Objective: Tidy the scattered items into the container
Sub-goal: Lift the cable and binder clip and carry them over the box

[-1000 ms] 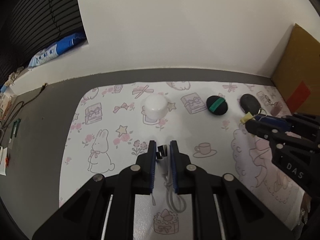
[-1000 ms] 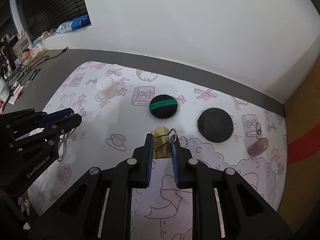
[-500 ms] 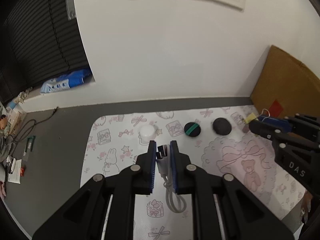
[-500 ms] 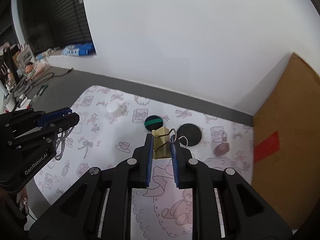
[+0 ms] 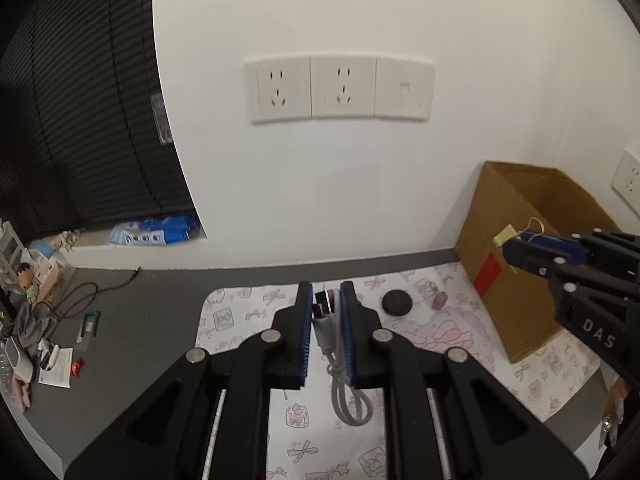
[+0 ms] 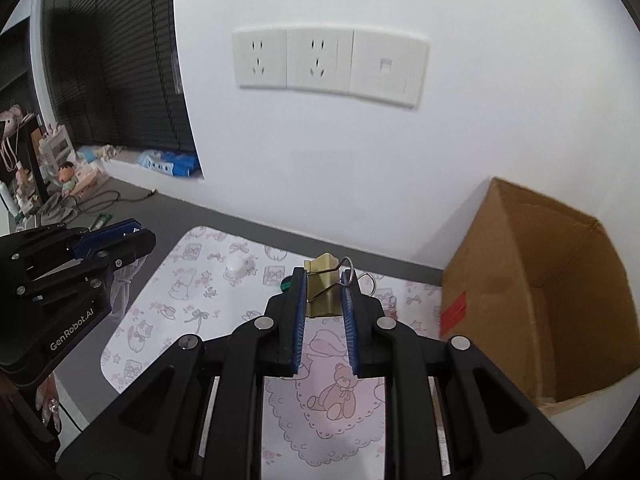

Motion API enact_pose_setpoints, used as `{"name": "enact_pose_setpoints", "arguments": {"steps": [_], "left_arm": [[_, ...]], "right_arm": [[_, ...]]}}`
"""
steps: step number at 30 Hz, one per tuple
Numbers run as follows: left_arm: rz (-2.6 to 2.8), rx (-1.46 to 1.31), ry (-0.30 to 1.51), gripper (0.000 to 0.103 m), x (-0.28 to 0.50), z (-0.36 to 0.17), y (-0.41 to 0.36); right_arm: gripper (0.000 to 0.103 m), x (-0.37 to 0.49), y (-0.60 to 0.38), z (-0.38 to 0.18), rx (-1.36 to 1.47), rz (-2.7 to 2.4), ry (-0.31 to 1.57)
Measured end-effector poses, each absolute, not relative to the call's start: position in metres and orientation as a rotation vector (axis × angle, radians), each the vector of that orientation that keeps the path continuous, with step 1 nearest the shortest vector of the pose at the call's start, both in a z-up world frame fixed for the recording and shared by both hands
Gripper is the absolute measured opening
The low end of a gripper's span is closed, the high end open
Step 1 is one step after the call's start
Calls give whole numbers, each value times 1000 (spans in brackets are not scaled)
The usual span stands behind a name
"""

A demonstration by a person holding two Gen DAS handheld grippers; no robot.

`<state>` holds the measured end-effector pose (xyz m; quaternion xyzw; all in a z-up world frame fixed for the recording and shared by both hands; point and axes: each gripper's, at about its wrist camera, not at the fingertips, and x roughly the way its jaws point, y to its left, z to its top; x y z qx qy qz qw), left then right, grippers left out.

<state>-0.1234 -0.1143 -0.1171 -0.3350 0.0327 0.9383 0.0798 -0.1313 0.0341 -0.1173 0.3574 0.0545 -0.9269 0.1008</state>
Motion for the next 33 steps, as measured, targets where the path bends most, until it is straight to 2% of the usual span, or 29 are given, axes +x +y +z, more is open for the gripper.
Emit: {"name": "enact_pose_setpoints", "arguments": {"steps": [12, 33], "left_arm": [[2812, -829, 94, 14, -92, -62, -102], [2796, -735, 129, 14, -81, -33, -88]], "right_arm": [[18, -85, 43, -51, 933, -2821, 208], [17, -68, 58, -28, 879, -2879, 221]]}}
